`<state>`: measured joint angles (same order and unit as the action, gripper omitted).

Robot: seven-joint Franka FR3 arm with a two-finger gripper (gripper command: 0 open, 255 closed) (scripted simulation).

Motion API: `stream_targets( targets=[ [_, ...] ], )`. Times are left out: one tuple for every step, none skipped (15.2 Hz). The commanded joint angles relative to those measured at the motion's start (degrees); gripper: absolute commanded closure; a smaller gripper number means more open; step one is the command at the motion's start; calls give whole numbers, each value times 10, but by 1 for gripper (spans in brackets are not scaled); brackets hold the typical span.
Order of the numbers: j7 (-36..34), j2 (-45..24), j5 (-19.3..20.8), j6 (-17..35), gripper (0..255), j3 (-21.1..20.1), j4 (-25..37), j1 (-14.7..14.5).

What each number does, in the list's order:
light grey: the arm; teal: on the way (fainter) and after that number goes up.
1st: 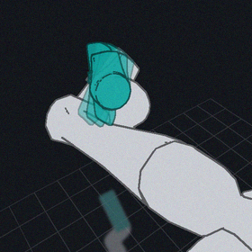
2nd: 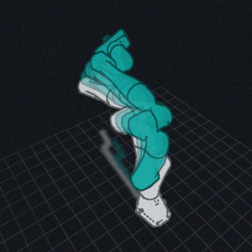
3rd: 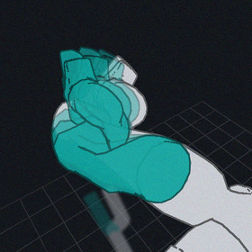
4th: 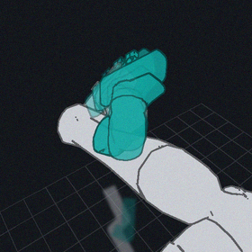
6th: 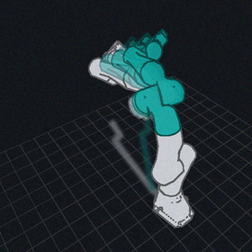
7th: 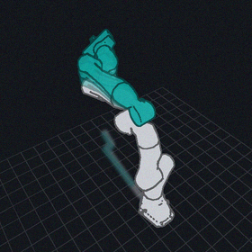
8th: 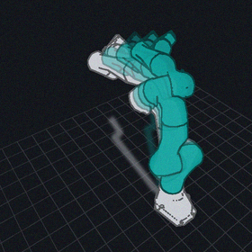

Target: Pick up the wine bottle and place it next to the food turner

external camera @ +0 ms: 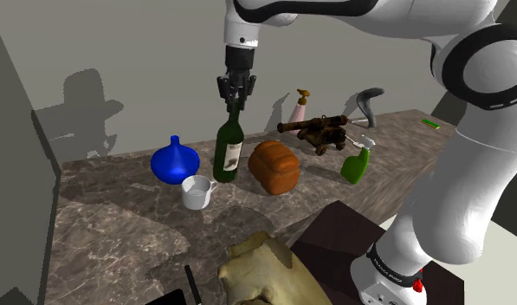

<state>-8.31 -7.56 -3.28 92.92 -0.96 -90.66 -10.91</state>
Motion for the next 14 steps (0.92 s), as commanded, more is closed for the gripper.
stream_targets(
  targets=[
    [-30, 6, -2, 1, 255, -13, -8, -17],
    [-43, 7, -2, 3, 255, -19, -10, -24],
    [-56, 8, -3, 4, 255, -25, -11, -32],
    [-69, 8, -3, 5, 255, -31, -11, -39],
    [-82, 7, -4, 6, 255, -36, -11, -46],
    [-95, 6, -4, 7, 255, -42, -10, -54],
    [-108, 5, -5, 7, 255, -48, -8, -61],
    [-121, 3, -5, 8, 255, -54, -5, -68],
    [-134, 0, -5, 8, 255, -59, -2, -76],
    [-147, -3, -5, 9, 255, -65, 2, -83],
    [-160, -7, -4, 9, 255, -71, 7, -91],
    [-173, -12, -4, 9, 255, -76, 13, -98],
    [-186, -17, -3, 8, 255, -82, 19, -106],
    [-200, -23, -2, 8, 255, -87, 26, -114]
  ],
)
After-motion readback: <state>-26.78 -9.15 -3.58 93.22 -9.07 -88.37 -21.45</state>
